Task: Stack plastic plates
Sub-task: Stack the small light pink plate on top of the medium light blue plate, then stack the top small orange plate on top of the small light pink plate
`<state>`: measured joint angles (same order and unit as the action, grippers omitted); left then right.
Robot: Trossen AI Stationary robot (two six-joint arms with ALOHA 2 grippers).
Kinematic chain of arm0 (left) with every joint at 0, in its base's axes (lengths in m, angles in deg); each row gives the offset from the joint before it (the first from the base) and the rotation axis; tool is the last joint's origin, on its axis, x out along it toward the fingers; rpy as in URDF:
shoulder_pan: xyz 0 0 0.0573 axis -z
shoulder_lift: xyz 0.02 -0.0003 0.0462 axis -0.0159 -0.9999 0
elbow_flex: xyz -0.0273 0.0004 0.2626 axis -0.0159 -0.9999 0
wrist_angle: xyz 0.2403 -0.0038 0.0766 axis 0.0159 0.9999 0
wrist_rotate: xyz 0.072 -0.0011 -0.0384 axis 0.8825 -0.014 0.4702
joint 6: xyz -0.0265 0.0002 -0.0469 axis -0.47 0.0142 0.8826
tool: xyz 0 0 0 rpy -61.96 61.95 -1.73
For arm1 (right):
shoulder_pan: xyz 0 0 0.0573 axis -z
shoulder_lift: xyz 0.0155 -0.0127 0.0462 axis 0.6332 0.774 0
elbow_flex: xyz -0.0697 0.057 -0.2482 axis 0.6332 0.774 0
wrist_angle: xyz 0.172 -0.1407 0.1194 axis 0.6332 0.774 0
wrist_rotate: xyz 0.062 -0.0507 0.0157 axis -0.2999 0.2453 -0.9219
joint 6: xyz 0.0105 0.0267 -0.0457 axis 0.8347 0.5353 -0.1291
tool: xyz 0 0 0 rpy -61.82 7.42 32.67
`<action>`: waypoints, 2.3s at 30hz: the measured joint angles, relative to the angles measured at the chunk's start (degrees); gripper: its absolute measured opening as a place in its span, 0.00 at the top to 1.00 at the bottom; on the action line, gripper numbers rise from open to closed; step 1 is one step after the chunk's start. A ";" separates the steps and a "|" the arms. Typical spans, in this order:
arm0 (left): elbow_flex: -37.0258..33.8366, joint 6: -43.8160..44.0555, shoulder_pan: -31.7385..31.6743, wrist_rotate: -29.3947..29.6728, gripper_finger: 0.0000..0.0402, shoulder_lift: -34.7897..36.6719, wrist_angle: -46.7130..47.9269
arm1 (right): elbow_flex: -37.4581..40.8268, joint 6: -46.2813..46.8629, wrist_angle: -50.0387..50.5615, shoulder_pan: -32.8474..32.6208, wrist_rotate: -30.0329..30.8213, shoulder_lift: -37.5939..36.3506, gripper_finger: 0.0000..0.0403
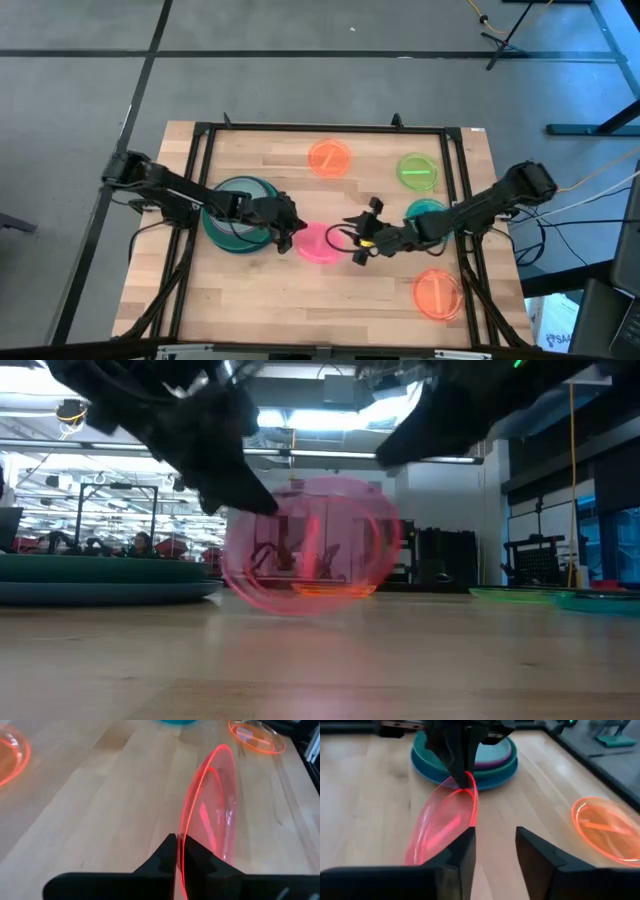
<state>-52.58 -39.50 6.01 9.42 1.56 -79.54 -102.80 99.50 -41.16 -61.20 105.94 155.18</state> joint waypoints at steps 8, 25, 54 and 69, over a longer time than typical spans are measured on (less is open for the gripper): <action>1.39 2.00 -2.94 0.36 0.97 20.33 27.26 | 0.00 1.90 9.76 -6.19 8.38 -5.58 0.63; 10.88 7.78 -20.42 9.34 0.97 35.10 78.25 | 0.02 3.14 10.52 -6.53 9.14 -5.25 0.63; 11.49 2.44 -22.89 5.79 0.70 34.88 76.92 | 0.02 3.38 11.38 -6.22 8.97 -5.23 0.63; 10.91 -11.82 -18.53 -1.78 0.70 24.14 42.56 | 0.02 3.16 12.25 -5.81 7.04 -5.19 0.63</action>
<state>-41.67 -51.32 -12.52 7.64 25.71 -36.98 -102.77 102.66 -28.91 -67.01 112.98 149.99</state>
